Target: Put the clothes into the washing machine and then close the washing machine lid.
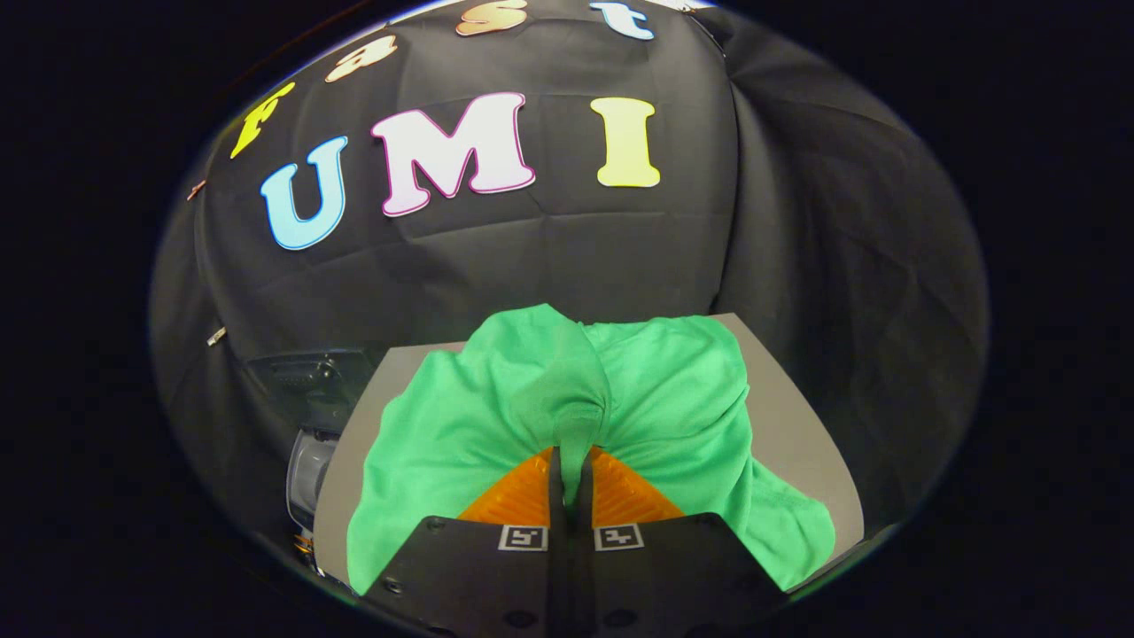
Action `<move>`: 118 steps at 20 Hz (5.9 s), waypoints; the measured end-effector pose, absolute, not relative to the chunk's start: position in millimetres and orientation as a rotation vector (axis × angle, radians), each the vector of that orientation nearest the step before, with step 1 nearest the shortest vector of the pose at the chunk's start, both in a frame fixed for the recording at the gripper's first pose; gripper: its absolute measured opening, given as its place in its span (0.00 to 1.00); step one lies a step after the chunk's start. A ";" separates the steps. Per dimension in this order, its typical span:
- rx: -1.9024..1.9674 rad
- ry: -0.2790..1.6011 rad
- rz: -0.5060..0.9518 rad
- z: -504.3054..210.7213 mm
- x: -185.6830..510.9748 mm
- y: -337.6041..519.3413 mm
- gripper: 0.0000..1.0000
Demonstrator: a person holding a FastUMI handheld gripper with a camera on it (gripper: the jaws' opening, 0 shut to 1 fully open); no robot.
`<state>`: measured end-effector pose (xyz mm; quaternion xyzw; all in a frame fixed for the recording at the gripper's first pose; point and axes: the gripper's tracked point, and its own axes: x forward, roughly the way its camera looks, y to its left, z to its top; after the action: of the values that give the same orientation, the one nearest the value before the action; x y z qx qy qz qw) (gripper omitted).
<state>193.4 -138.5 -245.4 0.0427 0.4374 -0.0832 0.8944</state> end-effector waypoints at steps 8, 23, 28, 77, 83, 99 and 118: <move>0.136 0.633 -0.120 -118.3 213.8 -109.5 0.04; 0.173 0.378 0.325 -7.8 222.0 98.4 0.04; 0.173 0.413 0.445 -32.9 214.8 163.8 0.04; 0.083 0.627 0.737 -310.7 258.5 297.2 0.99; 0.095 0.427 0.517 -294.2 308.7 268.2 0.99; 0.119 0.523 0.031 -347.3 382.1 173.8 0.98; 0.082 0.650 -0.009 -368.8 356.8 167.0 1.00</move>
<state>356.8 167.0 -368.8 0.0404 0.3193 -0.0043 0.9468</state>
